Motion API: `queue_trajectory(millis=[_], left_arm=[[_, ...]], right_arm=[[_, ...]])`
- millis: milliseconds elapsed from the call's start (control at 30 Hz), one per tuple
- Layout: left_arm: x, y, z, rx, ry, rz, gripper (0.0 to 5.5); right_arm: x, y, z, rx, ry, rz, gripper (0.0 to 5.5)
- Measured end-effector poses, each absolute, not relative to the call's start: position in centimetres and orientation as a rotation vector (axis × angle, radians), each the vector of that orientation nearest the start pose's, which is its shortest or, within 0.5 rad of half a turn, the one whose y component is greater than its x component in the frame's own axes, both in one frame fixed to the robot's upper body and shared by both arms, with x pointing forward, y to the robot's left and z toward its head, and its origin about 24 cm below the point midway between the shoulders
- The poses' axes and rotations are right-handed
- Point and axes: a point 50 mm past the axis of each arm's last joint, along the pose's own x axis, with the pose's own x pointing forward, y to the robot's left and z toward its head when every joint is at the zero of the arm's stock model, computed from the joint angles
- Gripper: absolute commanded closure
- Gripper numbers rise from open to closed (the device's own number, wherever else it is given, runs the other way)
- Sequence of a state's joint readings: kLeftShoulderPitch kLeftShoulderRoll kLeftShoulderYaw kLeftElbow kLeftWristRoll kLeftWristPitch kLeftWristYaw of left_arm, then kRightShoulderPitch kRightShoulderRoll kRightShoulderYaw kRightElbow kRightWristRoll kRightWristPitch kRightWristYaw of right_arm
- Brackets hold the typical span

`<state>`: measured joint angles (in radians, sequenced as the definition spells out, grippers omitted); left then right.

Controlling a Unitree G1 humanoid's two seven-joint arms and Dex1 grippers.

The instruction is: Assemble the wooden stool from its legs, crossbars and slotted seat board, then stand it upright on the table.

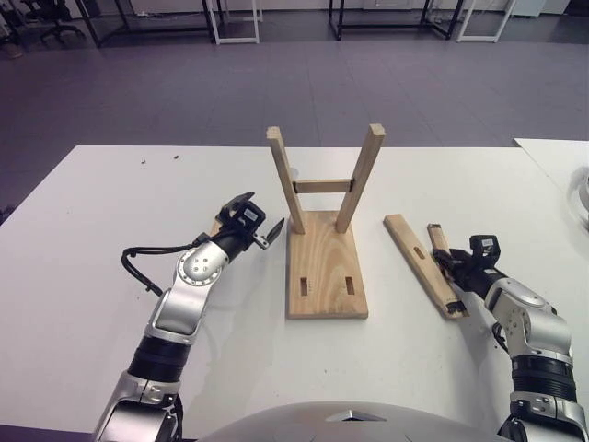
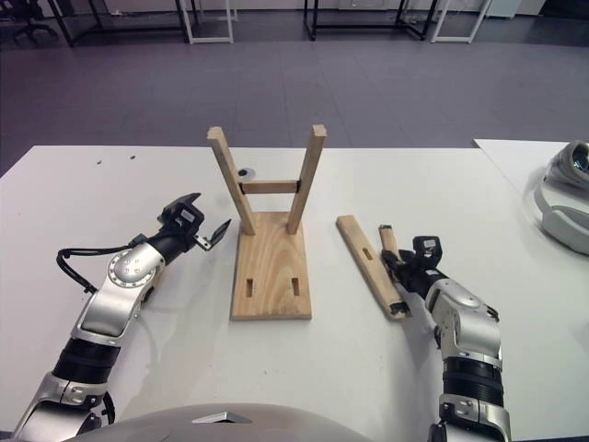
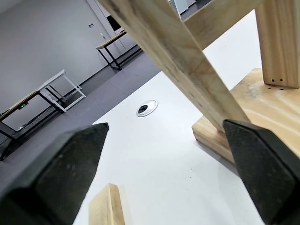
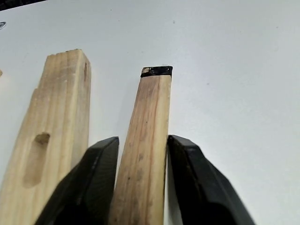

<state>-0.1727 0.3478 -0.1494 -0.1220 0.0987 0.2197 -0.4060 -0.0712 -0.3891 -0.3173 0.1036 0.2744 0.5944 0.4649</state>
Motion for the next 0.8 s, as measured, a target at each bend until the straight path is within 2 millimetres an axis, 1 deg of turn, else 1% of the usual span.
queue_trajectory(millis=[33, 100, 133, 200, 233, 267, 300, 333, 367, 400, 433, 467, 500, 533, 567, 600, 633, 667, 700, 733, 800], left_arm=[[27.6, 14.9, 8.5, 0.462, 0.042, -0.524, 1.02], [27.6, 14.9, 8.4, 0.461, 0.048, -0.528, 1.02], [27.5, 14.8, 8.5, 0.462, 0.043, -0.534, 1.02], [27.3, 14.5, 9.1, 0.459, 0.026, -0.542, 1.02], [27.2, 14.3, 9.5, 0.43, 0.024, -0.552, 1.02], [27.0, 13.8, 10.1, 0.337, 0.011, -0.569, 1.02], [26.7, 12.9, 11.1, 0.166, -0.013, -0.596, 1.02], [26.5, 11.9, 12.4, -0.005, -0.052, -0.635, 1.02], [26.3, 11.0, 14.5, -0.185, -0.115, -0.687, 1.02], [26.2, 10.3, 16.4, -0.321, -0.18, -0.731, 1.02], [26.2, 9.9, 17.9, -0.415, -0.226, -0.766, 1.02], [26.1, 9.5, 20.1, -0.54, -0.283, -0.819, 1.23], [26.1, 9.1, 22.0, -0.641, -0.319, -0.873, 1.33], [26.0, 8.9, 23.4, -0.702, -0.343, -0.915, 1.54], [25.9, 8.6, 24.7, -0.761, -0.365, -0.959, 1.71], [25.8, 8.4, 25.5, -0.8, -0.371, -0.984, 1.91], [25.9, 8.3, 25.8, -0.833, -0.362, -0.987, 2.12], [26.1, 8.3, 25.9, -0.845, -0.349, -0.982, 2.17], [26.2, 8.2, 25.8, -0.861, -0.33, -0.983, 2.39], [26.3, 8.1, 25.8, -0.866, -0.317, -0.974, 2.47], [26.3, 8.1, 25.8, -0.859, -0.308, -0.98, 2.88]], right_arm=[[24.4, -27.4, 2.8, 0.122, 0.5, 0.12, 4.15], [24.4, -27.3, 2.7, 0.101, 0.503, 0.103, 4.16], [24.4, -27.3, 2.7, 0.054, 0.505, 0.098, 4.16], [24.1, -27.7, 2.6, -0.021, 0.506, 0.074, 4.17], [24.0, -27.9, 2.6, -0.038, 0.495, 0.056, 4.18], [24.0, -28.1, 2.7, -0.043, 0.476, 0.038, 4.18], [24.2, -28.3, 3.6, -0.043, 0.405, 0.03, 4.18], [24.9, -28.0, 5.7, -0.031, 0.273, 0.044, 4.18], [25.9, -27.0, 9.0, -0.019, 0.108, 0.088, 4.18], [26.6, -25.7, 12.0, -0.016, -0.026, 0.148, 4.18], [27.1, -24.5, 14.3, -0.022, -0.124, 0.2, 4.18], [27.3, -22.5, 17.5, -0.044, -0.26, 0.288, 4.18], [26.9, -20.1, 20.4, -0.065, -0.382, 0.39, 4.18], [26.3, -18.2, 22.5, -0.081, -0.47, 0.481, 4.18], [25.3, -15.6, 24.2, -0.115, -0.551, 0.601, 4.18], [24.4, -13.6, 24.8, -0.141, -0.58, 0.698, 4.18], [23.9, -12.0, 24.5, -0.168, -0.577, 0.772, 4.18], [23.6, -11.3, 24.3, -0.176, -0.571, 0.807, 4.18], [23.5, -10.7, 24.1, -0.19, -0.564, 0.826, 4.18], [23.4, -10.1, 23.8, -0.2, -0.557, 0.843, 4.18], [23.4, -9.8, 23.7, -0.21, -0.554, 0.836, 4.18]])
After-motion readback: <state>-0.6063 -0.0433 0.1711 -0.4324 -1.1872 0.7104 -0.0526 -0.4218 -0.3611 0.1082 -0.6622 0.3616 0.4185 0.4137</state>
